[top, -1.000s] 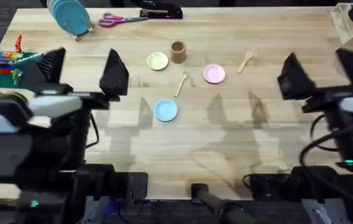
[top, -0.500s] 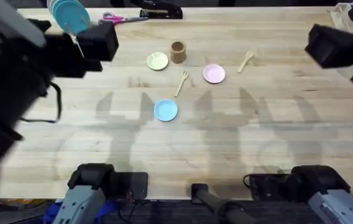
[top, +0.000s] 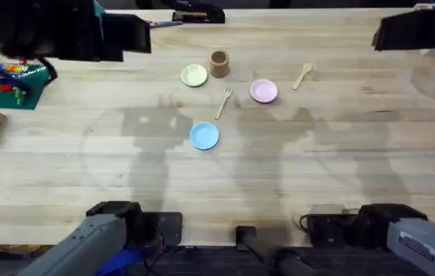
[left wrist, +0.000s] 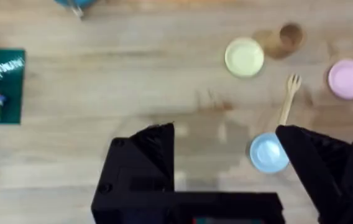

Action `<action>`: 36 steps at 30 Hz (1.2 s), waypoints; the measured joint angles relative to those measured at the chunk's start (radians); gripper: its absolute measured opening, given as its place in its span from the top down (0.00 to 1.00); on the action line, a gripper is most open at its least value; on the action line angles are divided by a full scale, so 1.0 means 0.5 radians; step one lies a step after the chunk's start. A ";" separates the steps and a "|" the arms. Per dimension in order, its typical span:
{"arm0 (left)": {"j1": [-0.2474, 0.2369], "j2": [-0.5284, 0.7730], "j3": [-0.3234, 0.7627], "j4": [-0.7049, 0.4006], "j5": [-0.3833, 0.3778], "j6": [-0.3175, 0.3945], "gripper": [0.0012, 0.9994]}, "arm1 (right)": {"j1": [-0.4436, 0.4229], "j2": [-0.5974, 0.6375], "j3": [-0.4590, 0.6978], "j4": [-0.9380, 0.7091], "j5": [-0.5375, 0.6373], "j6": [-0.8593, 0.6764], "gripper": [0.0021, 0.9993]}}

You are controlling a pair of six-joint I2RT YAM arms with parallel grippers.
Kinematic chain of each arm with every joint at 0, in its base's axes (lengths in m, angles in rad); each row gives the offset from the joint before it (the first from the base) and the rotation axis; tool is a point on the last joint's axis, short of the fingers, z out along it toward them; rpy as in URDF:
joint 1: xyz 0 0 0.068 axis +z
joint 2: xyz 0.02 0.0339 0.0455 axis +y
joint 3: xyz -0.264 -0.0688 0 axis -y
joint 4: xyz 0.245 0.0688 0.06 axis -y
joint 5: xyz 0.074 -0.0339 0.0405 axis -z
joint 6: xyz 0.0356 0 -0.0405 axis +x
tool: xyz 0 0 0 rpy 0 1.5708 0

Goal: Pick up a utensil and set it on the pink plate, then put the other utensil in the container.

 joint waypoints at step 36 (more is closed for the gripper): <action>-0.272 0.397 0.102 -0.143 0.210 0.098 0.00 | 0.001 0.514 0.181 -0.246 -0.111 0.000 0.00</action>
